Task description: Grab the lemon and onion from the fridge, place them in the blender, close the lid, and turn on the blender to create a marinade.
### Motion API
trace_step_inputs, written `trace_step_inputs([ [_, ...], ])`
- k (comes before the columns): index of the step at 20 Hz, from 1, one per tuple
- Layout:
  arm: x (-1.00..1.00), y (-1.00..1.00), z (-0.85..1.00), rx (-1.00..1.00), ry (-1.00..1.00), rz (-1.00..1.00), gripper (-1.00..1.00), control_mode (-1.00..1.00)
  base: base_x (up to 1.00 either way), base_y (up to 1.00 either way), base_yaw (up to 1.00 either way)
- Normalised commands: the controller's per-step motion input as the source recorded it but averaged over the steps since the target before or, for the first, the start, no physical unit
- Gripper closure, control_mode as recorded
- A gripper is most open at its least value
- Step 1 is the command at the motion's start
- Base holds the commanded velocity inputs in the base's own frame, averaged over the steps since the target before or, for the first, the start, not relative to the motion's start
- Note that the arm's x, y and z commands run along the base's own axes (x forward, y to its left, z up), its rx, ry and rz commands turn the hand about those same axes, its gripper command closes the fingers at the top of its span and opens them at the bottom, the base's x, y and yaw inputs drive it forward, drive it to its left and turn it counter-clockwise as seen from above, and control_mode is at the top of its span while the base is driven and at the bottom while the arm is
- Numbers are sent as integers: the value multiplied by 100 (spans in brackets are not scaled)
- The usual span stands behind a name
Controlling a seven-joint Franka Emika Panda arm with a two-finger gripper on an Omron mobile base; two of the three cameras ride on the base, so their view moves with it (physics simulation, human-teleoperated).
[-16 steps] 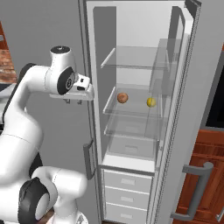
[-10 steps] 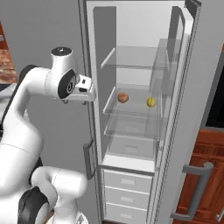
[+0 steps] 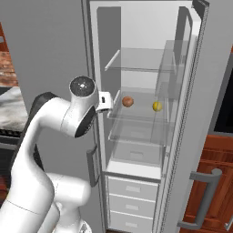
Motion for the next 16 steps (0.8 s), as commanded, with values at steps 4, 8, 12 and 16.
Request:
trace_step_inputs([
  [4,-3,-55,-9,0,-29,12,-100,-100,0,0,0],
  [8,4,-59,-31,0,-9,6,-100,-100,0,0,0],
  [12,14,-42,-27,0,-2,3,-100,-100,0,0,0],
  [16,19,-29,-4,0,-4,5,-100,-100,0,0,0],
])
